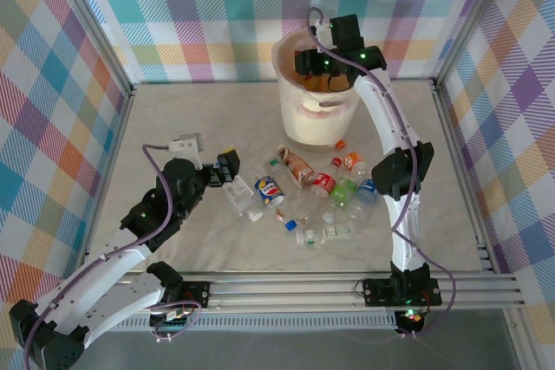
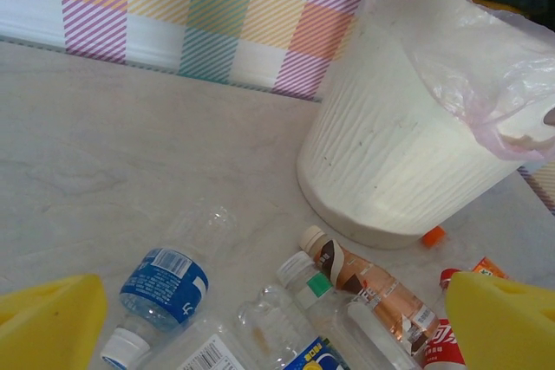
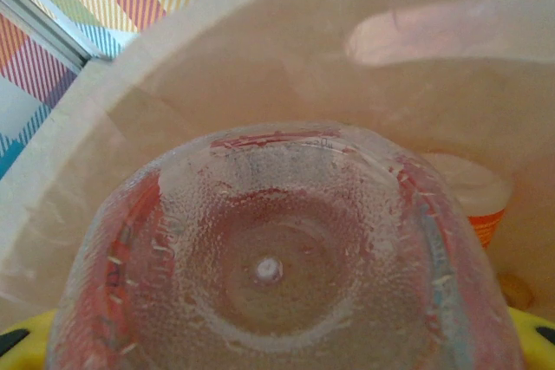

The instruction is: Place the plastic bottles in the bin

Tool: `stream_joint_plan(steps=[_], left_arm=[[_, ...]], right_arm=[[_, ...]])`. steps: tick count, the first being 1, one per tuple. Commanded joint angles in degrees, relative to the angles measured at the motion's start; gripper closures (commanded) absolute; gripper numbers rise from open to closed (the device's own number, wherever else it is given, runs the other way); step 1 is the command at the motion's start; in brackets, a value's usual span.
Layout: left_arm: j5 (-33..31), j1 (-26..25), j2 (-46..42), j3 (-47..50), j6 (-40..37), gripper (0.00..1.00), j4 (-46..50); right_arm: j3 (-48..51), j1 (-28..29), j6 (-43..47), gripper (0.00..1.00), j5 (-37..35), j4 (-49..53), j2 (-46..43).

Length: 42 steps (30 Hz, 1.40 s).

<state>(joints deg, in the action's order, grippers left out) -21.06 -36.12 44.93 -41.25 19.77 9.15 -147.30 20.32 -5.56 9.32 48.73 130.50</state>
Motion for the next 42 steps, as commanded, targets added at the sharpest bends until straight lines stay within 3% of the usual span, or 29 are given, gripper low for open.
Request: stream_joint_plan(steps=[1, 11, 29, 36, 42], left_arm=[[-1.8, 0.3, 0.0, 0.3, 0.9, 0.0, 0.6], [-2.5, 0.3, 1.1, 0.0, 1.8, 0.0, 1.3], [-8.3, 0.3, 1.2, 0.0, 7.1, 0.0, 5.4], [-12.7, 0.3, 2.6, -0.1, 14.1, 0.0, 10.3], [-12.2, 0.3, 5.9, -1.0, 20.2, 0.0, 14.5]], right_arm=[[0.2, 0.2, -0.1, 0.46, 1.8, 2.0, 1.2], [0.1, -0.3, -0.6, 0.38, 2.6, 3.7, 4.3], [-3.7, -1.4, -1.1, 0.01, 2.6, 5.4, 3.1], [-4.1, -1.3, -1.5, 0.0, 1.2, 4.5, -1.8], [-4.2, -1.4, -2.2, 0.0, -1.2, 4.6, -5.2]])
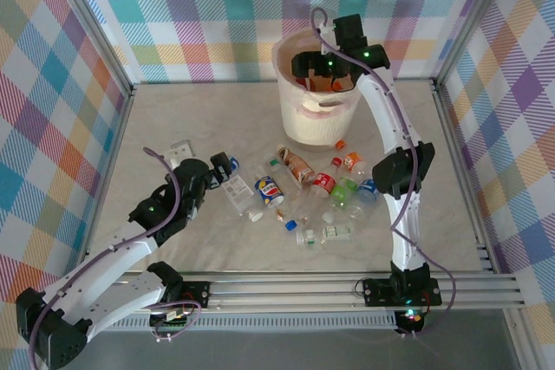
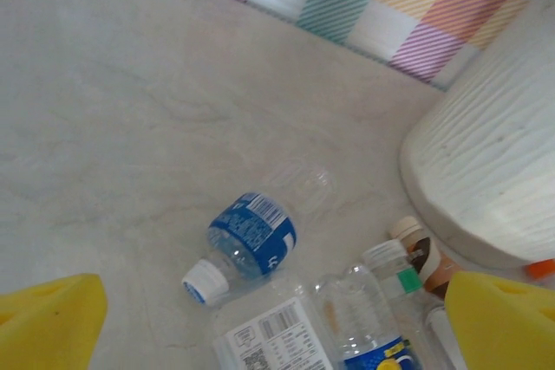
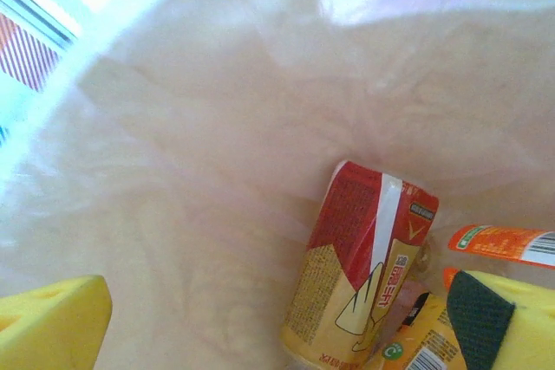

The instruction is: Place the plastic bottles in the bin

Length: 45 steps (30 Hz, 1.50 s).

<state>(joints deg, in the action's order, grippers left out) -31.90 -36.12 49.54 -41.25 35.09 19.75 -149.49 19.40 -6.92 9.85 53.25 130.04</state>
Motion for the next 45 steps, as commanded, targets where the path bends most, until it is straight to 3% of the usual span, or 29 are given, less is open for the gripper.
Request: stream_joint_plan(steps=[1, 10, 18, 31, 45], left_arm=[[-1.0, 0.3, 1.9, -1.3, 5.6, 0.0, 4.5], [4.1, 0.3, 7.6, -1.0, 12.4, 0.0, 7.6], [9.6, 0.3, 14.1, 1.0, 16.6, 0.0, 4.7], [13.9, 0.3, 22.2, 0.3, 16.1, 0.0, 1.6], [17.0, 0.3, 30.1, -1.3, 14.4, 0.0, -3.3]], right_arm=[[-2.0, -0.4, -0.9, 0.0, -2.5, 0.1, -5.3], [1.0, -0.4, -2.5, 0.0, -7.5, 1.0, -11.5], [12.0, -0.4, -3.9, 0.0, -11.6, -0.3, -20.1], [41.1, -0.3, -5.9, 0.0, -14.4, -12.1, -37.6], [50.8, -0.4, -6.1, 0.0, -14.4, -14.3, -42.8]])
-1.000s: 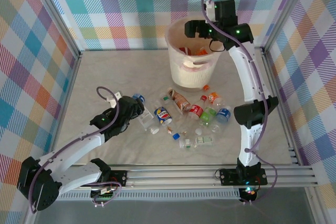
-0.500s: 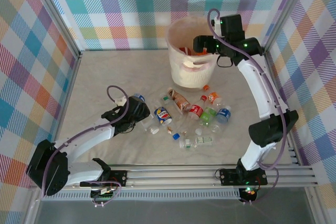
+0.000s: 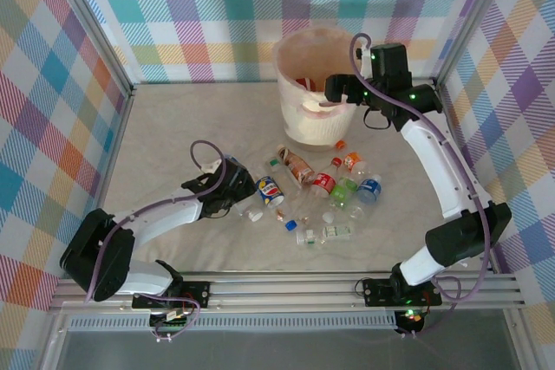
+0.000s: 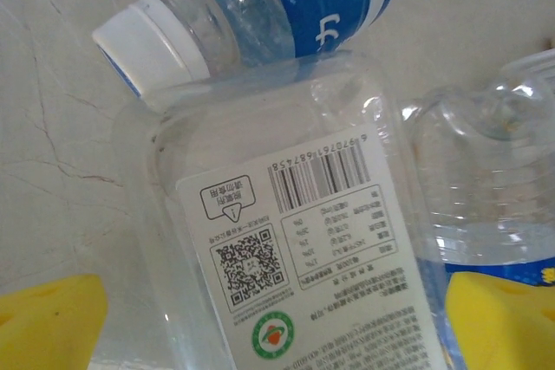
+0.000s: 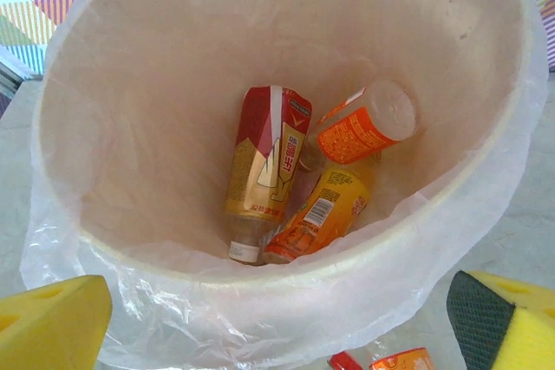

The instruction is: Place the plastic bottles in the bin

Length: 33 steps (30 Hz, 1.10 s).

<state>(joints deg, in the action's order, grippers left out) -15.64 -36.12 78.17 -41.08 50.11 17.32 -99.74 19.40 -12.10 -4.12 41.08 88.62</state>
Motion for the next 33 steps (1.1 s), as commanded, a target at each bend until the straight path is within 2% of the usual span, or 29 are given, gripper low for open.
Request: stream_joint_plan(steps=[1, 14, 24, 33], left_arm=[[0.7, 0.3, 1.9, -1.5, -0.7, 0.0, -0.9], [-0.1, 0.3, 3.0, -1.9, -1.4, 0.0, -1.9], [-2.6, 0.3, 2.1, -0.7, 0.9, 0.0, 5.5], [-6.2, 0.4, -2.2, -0.5, -1.9, 0.0, 11.1]], right_arm=[[1.4, -0.3, -0.9, 0.0, -0.4, -2.2, -1.4], [3.1, -0.3, -1.6, 0.0, 1.1, -3.0, -0.6], [5.3, -0.3, -2.8, 0.0, 1.7, -3.6, -1.5], [6.3, -0.4, -3.4, 0.0, 2.0, -3.7, -2.5]])
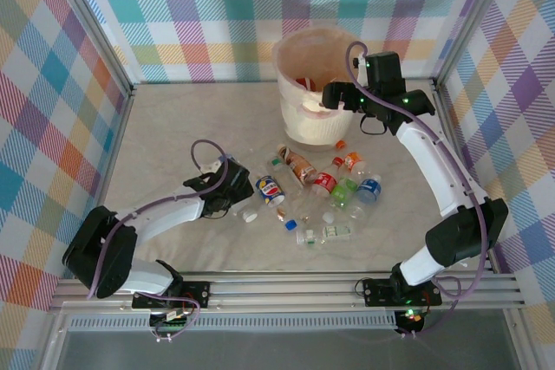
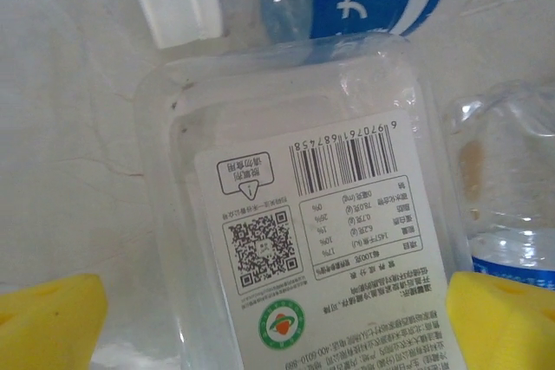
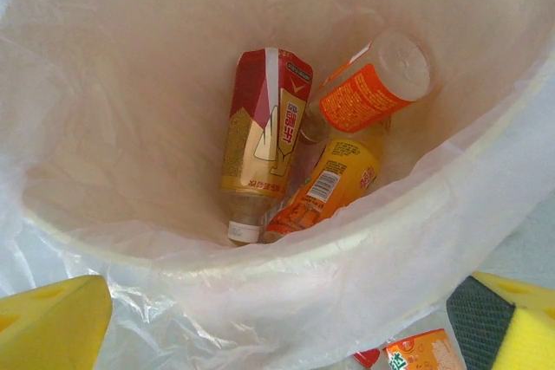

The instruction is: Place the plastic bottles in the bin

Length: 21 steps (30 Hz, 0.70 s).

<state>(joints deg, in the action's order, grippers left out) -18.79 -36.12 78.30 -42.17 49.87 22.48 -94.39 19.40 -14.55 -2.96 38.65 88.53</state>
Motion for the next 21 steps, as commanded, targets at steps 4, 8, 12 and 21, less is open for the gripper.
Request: stream_joint_plan(steps=[4, 8, 12, 21], left_arm=[[-3.9, 0.4, -4.3, -0.4, -3.3, 0.0, 5.5], [-3.1, 0.3, -4.6, -2.4, -4.1, 0.0, 4.3], [-1.2, 0.3, -5.3, -4.2, -4.2, 0.0, 3.1], [-0.5, -1.1, -3.9, -6.5, -5.2, 0.0, 2.0]], right_arm=[[1.2, -0.3, -1.3, 0.0, 1.2, -1.8, -2.5], [1.2, -0.3, -1.6, 0.0, 1.4, -1.7, -2.5], [1.3, -0.4, -1.6, 0.0, 1.6, -1.5, -2.7], [2.2, -0.3, -2.1, 0.0, 1.8, -2.2, -2.9]])
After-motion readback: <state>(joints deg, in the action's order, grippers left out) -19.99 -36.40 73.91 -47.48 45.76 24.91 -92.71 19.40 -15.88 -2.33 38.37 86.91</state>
